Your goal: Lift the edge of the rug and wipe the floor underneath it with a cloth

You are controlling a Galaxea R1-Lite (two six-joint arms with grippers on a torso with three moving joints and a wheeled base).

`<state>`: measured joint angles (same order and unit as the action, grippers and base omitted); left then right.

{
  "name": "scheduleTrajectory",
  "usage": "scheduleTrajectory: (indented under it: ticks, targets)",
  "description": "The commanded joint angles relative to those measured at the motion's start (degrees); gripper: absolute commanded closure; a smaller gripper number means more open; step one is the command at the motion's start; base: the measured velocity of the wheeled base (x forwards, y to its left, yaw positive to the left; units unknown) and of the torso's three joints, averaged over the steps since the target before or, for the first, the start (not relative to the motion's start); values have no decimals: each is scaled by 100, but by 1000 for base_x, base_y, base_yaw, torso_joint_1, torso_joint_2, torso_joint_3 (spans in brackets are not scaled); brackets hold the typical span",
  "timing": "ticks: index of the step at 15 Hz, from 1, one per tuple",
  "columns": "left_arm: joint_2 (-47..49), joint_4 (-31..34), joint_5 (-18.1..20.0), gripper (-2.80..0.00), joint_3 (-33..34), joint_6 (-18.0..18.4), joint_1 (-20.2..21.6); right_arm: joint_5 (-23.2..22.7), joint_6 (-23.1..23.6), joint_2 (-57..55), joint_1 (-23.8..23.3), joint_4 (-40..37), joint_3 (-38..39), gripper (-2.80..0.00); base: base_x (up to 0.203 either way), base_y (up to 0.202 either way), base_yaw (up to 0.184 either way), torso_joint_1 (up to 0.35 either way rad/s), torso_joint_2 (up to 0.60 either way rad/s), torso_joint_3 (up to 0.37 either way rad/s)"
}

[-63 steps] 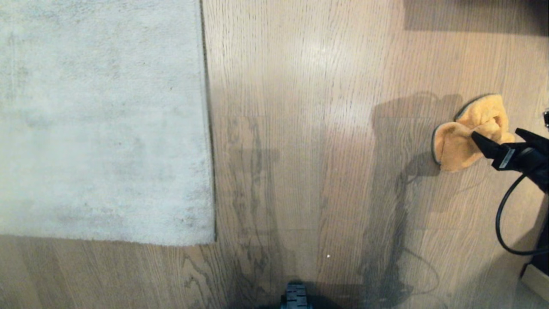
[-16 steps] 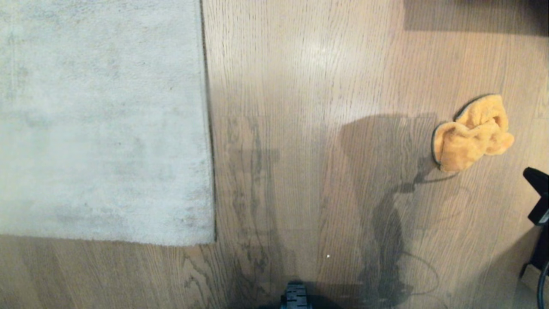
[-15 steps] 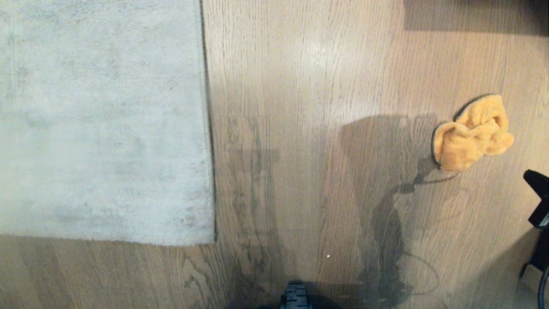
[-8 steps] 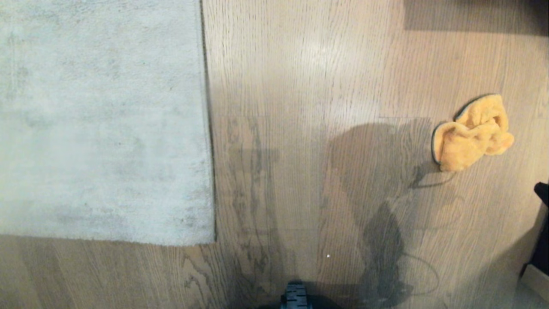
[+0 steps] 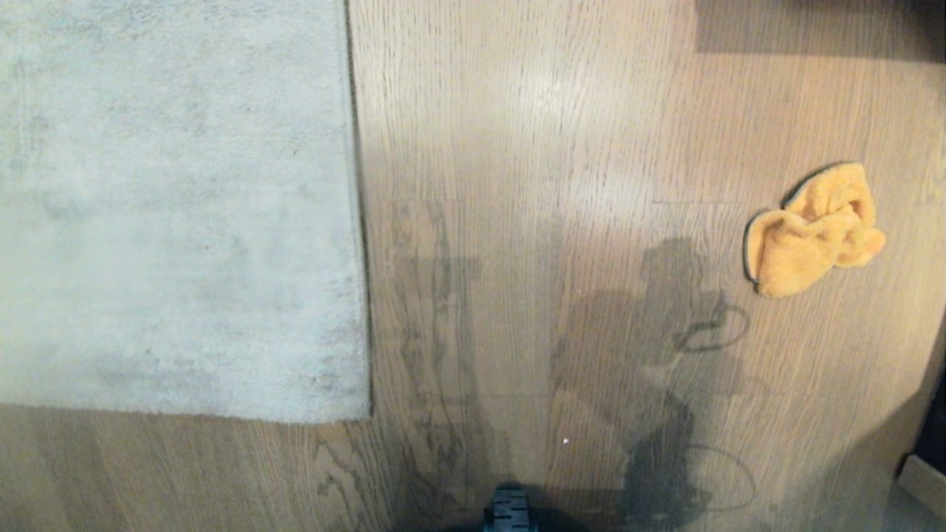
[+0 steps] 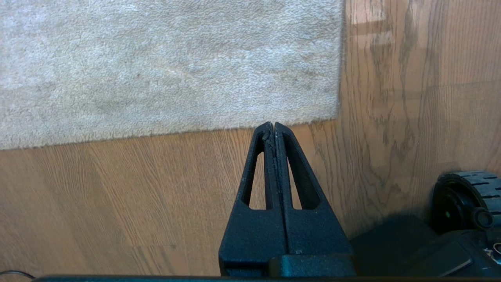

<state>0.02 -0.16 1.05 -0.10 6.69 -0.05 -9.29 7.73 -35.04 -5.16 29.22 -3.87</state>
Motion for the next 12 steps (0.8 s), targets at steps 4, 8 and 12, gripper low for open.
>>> scheduleTrajectory:
  ticks: [4,8,12]
  targets:
    - [-2,-2,1,0,1,-1,-4,6,230,1838,351,-1279,221,0,0,0,0,0,0,0]
    - [-2,-2,1,0,1,-1,5,133,362,2735,456,-2134,360,0,0,0,0,0,0,0]
    - [-2,-2,1,0,5,-1,5,383,374,3491,497,-3138,180,0,0,0,0,0,0,0]
